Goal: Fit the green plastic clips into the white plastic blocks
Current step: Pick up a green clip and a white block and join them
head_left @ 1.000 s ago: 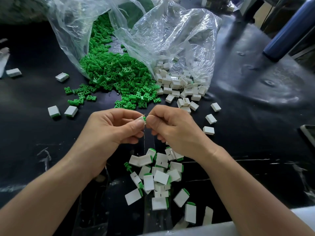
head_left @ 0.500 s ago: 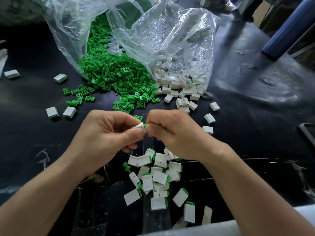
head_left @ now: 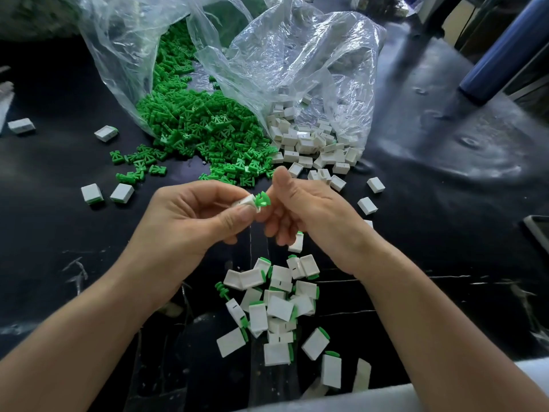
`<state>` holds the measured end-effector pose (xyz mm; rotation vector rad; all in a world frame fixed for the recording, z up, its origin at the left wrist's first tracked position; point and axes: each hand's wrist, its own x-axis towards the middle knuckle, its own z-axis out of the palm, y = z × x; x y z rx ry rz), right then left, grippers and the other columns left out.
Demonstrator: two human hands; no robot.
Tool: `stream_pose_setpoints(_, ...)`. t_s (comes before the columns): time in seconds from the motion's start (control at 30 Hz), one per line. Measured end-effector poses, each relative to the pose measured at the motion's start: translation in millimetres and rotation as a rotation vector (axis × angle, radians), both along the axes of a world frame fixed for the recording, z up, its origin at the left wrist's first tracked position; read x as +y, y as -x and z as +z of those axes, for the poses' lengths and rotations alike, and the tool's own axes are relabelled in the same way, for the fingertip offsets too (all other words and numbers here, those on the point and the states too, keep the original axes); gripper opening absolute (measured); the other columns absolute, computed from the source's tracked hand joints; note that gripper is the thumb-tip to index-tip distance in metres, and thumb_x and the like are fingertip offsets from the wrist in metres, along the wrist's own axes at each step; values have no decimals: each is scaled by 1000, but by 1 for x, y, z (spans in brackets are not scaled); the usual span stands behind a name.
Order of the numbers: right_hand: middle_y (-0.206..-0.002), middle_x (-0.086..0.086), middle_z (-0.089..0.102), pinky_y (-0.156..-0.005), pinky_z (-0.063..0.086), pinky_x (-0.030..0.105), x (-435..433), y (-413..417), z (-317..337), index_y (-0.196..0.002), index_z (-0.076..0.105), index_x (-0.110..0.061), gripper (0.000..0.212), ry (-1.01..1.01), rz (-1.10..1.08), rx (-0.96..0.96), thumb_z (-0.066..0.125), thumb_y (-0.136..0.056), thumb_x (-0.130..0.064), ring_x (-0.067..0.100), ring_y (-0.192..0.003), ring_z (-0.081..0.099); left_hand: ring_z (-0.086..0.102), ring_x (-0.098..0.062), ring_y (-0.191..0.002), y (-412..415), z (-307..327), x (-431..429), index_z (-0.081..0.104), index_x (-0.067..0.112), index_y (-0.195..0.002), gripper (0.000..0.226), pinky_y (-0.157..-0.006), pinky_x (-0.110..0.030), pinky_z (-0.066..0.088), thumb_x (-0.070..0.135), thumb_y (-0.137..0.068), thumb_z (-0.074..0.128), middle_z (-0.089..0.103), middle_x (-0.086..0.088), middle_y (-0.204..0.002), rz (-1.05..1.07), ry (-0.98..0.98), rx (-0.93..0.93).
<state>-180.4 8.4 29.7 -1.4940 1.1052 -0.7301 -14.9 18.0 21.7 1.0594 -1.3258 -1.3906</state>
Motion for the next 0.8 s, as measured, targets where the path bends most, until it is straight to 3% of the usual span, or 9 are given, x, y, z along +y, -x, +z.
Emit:
stream_pose_setpoints(0.1,-70,1,62,-55,43,22,2,-8,-2,-81,59,-7,58,-212,98,-169,29,-75,-56,12,-60,56,61,-17,-64,0,2,1,74,11,-76,27,-59,-18,53,27,-55,71,69,-16,-75,-46,-19,60)
stream_pose_setpoints(0.17,-71,3,60,-55,41,21,4,-16,-1,-82,56,-7,57,-337,146,-286,29,-74,-56,12,-60,54,58,-20,-57,0,4,2,74,12,-76,24,-55,-22,53,26,-58,70,62,-23,-68,-87,-14,66)
stream_pose_setpoints(0.23,-66,3,54,-52,39,21,6,-20,0,-79,51,-6,54,-416,141,-359,29,-72,-55,11,-55,48,58,-18,-50,0,5,3,73,8,-77,23,-51,-24,52,23,-60,69,62,-16,-63,-101,-12,95)
stream_pose_setpoints(0.3,-62,2,48,-51,36,21,7,-20,2,-78,48,-5,52,-436,112,-384,31,-72,-54,10,-53,42,60,-21,-50,1,4,4,71,3,-82,24,-51,-26,52,18,-63,68,64,-12,-60,-100,1,116)
stream_pose_setpoints(0.43,-60,2,41,-51,31,23,10,-22,2,-79,48,-4,50,-419,70,-357,34,-76,-51,11,-52,37,60,-32,-54,1,2,4,65,-7,-93,28,-54,-34,53,9,-70,63,62,-21,-63,-96,24,97)
stream_pose_setpoints(0.53,-60,0,39,-52,29,22,10,-23,0,-99,54,9,59,-432,54,-376,33,-88,-45,11,-53,34,60,-30,-57,0,1,4,64,-8,-92,26,-56,-34,54,6,-70,61,64,-18,-68,-82,27,93)
stream_pose_setpoints(0.67,-57,-3,39,-50,30,20,13,-24,-1,-72,51,-10,40,-385,14,-377,41,-74,-48,10,-52,34,61,-27,-55,3,1,5,66,-6,-89,24,-54,-31,54,9,-70,62,66,-14,-69,-72,35,101)
stream_pose_setpoints(0.8,-60,-1,40,-52,28,22,11,-24,-1,-98,53,9,62,-397,54,-344,34,-84,-48,9,-53,34,60,-29,-53,3,0,4,68,-6,-88,27,-53,-32,53,12,-68,64,63,-16,-62,-70,17,125)
